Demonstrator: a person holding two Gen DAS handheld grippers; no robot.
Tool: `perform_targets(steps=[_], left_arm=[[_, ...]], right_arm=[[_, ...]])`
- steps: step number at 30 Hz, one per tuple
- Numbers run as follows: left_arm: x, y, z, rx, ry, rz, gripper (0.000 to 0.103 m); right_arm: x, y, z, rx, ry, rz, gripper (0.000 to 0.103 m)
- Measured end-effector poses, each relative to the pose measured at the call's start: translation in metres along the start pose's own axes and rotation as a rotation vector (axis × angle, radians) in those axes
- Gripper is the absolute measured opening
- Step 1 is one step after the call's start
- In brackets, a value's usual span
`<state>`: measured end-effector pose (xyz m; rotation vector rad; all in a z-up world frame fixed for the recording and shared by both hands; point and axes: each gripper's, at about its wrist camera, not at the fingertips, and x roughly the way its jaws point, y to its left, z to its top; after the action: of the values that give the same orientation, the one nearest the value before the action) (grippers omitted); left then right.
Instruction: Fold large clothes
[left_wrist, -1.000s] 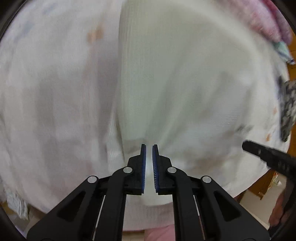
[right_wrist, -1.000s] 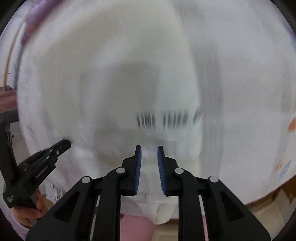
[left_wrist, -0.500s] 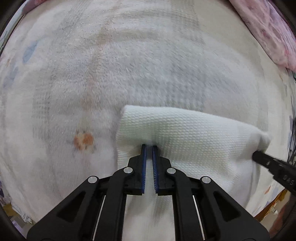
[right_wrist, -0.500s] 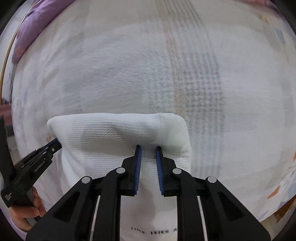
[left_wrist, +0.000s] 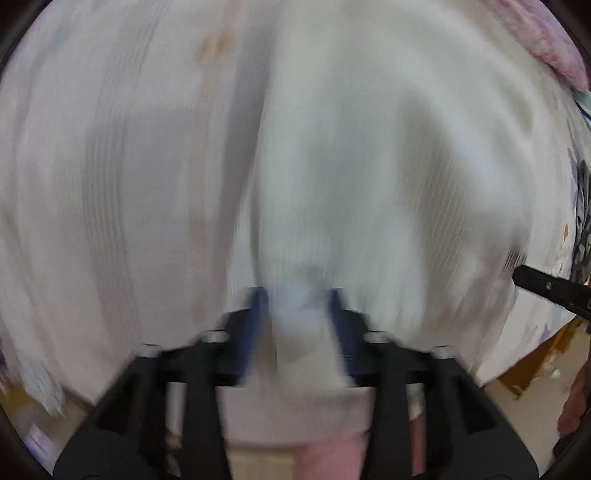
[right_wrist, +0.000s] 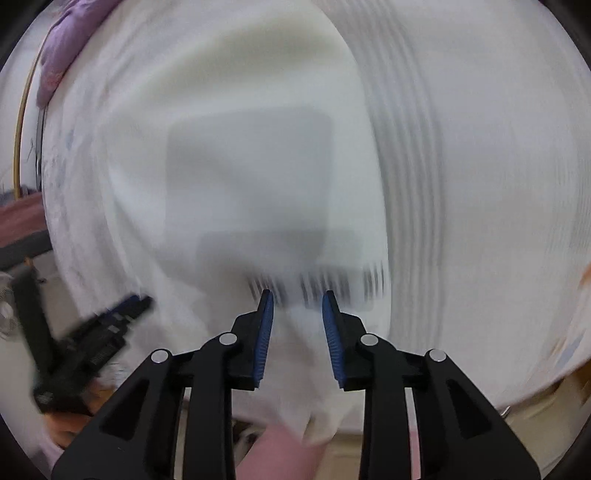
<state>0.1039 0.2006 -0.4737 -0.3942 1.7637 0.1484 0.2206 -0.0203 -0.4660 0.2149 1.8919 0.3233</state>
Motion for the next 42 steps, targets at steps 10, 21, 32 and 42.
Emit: perform_targets(steps=[10, 21, 32, 42], left_arm=[[-0.012, 0.042, -0.066, -0.154, -0.12, -0.197, 0.005], [-0.019, 0.083, -0.066, -0.187, -0.154, -0.051, 0.005], [-0.012, 0.077, -0.039, -0.088, -0.012, 0.109, 0.042], [-0.077, 0.031, -0.003, -0.032, -0.208, 0.067, 0.003]], right_arm=[[0.008, -0.02, -0.062, 0.073, 0.071, -0.02, 0.032], [-0.008, 0.018, -0.043, -0.032, -0.019, -0.004, 0.032], [0.054, 0.037, -0.02, -0.07, 0.059, -0.086, 0.034], [-0.009, 0.04, -0.023, -0.135, -0.055, 0.009, 0.035]])
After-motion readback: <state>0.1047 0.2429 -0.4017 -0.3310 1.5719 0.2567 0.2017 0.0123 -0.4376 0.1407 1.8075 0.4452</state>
